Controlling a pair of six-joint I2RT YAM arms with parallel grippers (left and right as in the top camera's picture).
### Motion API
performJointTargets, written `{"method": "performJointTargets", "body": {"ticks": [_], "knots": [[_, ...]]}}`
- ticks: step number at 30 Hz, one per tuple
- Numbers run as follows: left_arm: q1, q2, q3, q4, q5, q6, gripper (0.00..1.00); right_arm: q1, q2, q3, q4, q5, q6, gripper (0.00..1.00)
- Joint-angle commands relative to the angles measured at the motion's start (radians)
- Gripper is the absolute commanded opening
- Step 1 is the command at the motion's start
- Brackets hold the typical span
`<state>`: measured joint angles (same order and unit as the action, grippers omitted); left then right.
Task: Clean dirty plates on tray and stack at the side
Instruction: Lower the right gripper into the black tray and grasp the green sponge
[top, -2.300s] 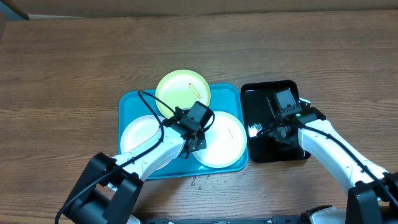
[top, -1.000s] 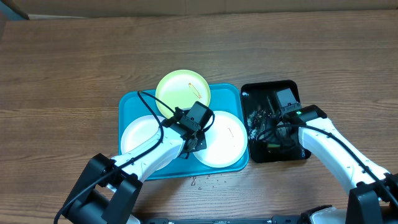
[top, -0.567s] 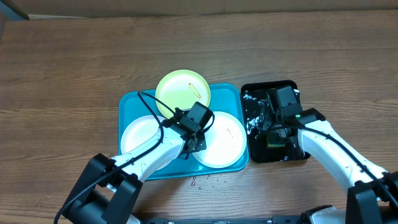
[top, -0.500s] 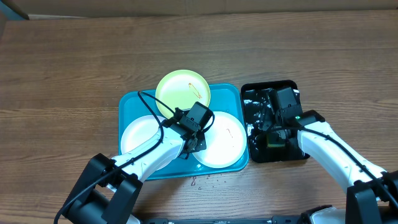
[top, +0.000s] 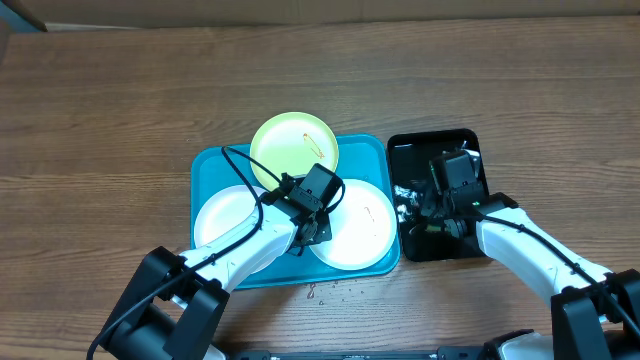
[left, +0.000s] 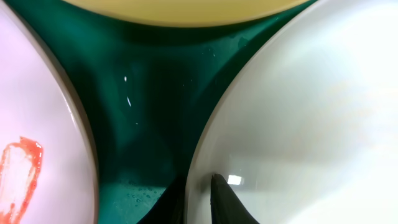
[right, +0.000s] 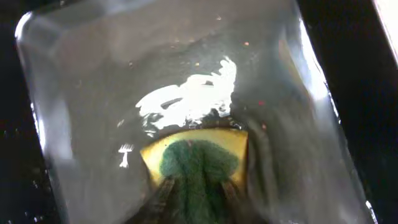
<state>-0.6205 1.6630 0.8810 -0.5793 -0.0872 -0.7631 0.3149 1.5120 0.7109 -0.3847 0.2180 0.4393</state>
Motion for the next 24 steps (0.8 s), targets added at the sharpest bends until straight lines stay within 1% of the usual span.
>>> {"method": "performJointTargets", "body": {"ticks": [1,2,3,4,6,8,9,11,14,16,17,19,20,21,22,23,24], "knots": [[-0.002,0.005,-0.009,0.002,0.009,0.008,0.15,0.002,0.005,-0.004,-0.011,0.013,0.002,0.18],[-0.002,0.005,-0.009,0.002,0.010,0.008,0.15,0.002,0.005,-0.004,-0.014,0.013,0.005,0.39],[-0.002,0.005,-0.009,0.002,0.009,0.008,0.15,0.002,0.005,-0.004,-0.013,0.013,0.005,0.73],[-0.002,0.005,-0.009,0.002,0.010,0.007,0.16,0.002,0.005,-0.004,-0.012,0.013,0.005,0.86],[-0.002,0.005,-0.009,0.005,0.010,0.007,0.20,-0.002,0.005,-0.003,-0.016,0.015,0.002,1.00],[-0.002,0.005,-0.009,0.005,0.010,0.007,0.29,-0.009,0.005,-0.003,-0.039,0.002,0.002,1.00],[-0.002,0.005,-0.009,0.004,0.010,0.007,0.32,-0.012,0.005,-0.003,-0.057,-0.021,0.002,0.96],[-0.002,0.005,-0.009,0.002,0.010,0.007,0.33,-0.014,0.005,-0.003,-0.083,-0.072,0.005,0.84],[-0.002,0.005,-0.009,0.004,0.010,0.007,0.33,-0.014,0.005,-0.003,-0.101,-0.101,0.005,0.56],[-0.002,0.005,-0.009,0.007,0.010,0.007,0.34,-0.014,0.005,-0.003,-0.109,-0.100,0.005,0.41],[-0.002,0.005,-0.009,0.008,0.011,0.007,0.37,-0.014,0.005,-0.003,-0.114,-0.101,0.005,0.37],[-0.002,0.005,-0.009,0.008,0.013,0.007,0.36,-0.014,0.005,-0.003,-0.130,-0.109,0.005,0.35],[-0.002,0.005,-0.009,0.007,0.013,0.007,0.29,-0.014,0.005,-0.003,-0.138,-0.108,0.005,0.25],[-0.002,0.005,-0.009,0.006,0.013,0.007,0.18,-0.014,0.005,-0.003,-0.142,-0.097,-0.003,0.07],[-0.002,0.005,-0.009,0.005,0.013,0.007,0.08,-0.016,0.002,0.003,-0.146,-0.083,-0.002,0.04],[-0.002,0.005,-0.009,0.005,0.013,0.007,0.04,-0.021,-0.001,0.013,-0.158,-0.079,-0.003,0.04],[-0.002,0.005,-0.009,0.005,0.013,0.007,0.04,-0.033,-0.017,0.053,-0.210,-0.082,-0.002,0.04]]}}
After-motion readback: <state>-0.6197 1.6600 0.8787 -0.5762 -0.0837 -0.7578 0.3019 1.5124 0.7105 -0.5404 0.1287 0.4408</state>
